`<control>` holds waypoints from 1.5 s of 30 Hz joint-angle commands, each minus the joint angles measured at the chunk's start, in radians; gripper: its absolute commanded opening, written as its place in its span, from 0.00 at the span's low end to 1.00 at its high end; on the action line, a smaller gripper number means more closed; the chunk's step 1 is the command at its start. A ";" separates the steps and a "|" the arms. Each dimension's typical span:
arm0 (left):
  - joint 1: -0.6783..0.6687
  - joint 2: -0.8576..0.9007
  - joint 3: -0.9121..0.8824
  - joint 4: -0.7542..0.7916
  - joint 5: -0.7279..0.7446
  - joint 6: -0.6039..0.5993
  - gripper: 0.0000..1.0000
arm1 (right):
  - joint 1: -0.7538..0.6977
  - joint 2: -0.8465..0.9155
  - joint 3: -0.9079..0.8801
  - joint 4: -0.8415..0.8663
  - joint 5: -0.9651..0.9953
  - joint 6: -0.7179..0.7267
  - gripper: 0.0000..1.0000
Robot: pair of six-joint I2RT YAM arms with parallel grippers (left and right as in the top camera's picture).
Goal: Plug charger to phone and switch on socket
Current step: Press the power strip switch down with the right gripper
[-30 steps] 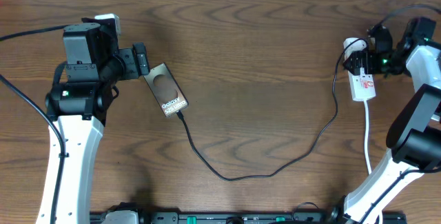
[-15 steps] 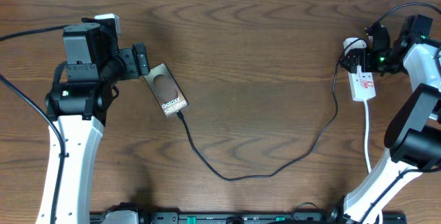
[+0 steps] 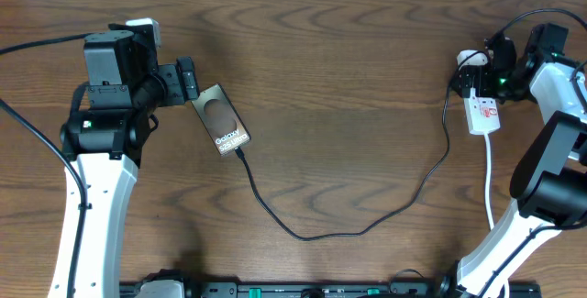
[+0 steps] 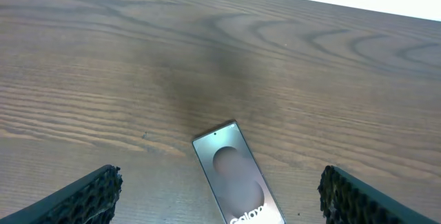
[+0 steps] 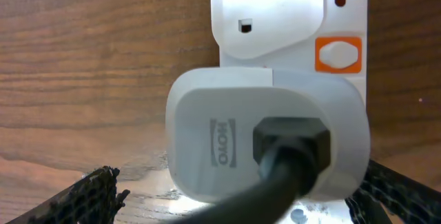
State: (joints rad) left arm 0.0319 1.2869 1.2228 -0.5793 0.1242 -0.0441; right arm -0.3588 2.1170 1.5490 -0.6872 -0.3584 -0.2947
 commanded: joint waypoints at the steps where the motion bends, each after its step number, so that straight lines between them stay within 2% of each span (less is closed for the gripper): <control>1: 0.002 0.001 0.006 -0.001 -0.013 0.018 0.92 | 0.028 0.018 -0.060 -0.023 -0.090 0.041 0.99; 12: 0.002 0.001 0.006 -0.001 -0.013 0.018 0.92 | 0.032 0.018 -0.066 -0.020 -0.199 0.093 0.99; 45: 0.002 0.001 0.006 -0.001 -0.013 0.017 0.92 | 0.089 0.018 -0.132 0.018 -0.307 0.172 0.99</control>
State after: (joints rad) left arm 0.0319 1.2869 1.2228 -0.5793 0.1242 -0.0441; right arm -0.3538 2.0819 1.4841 -0.6098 -0.3958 -0.1722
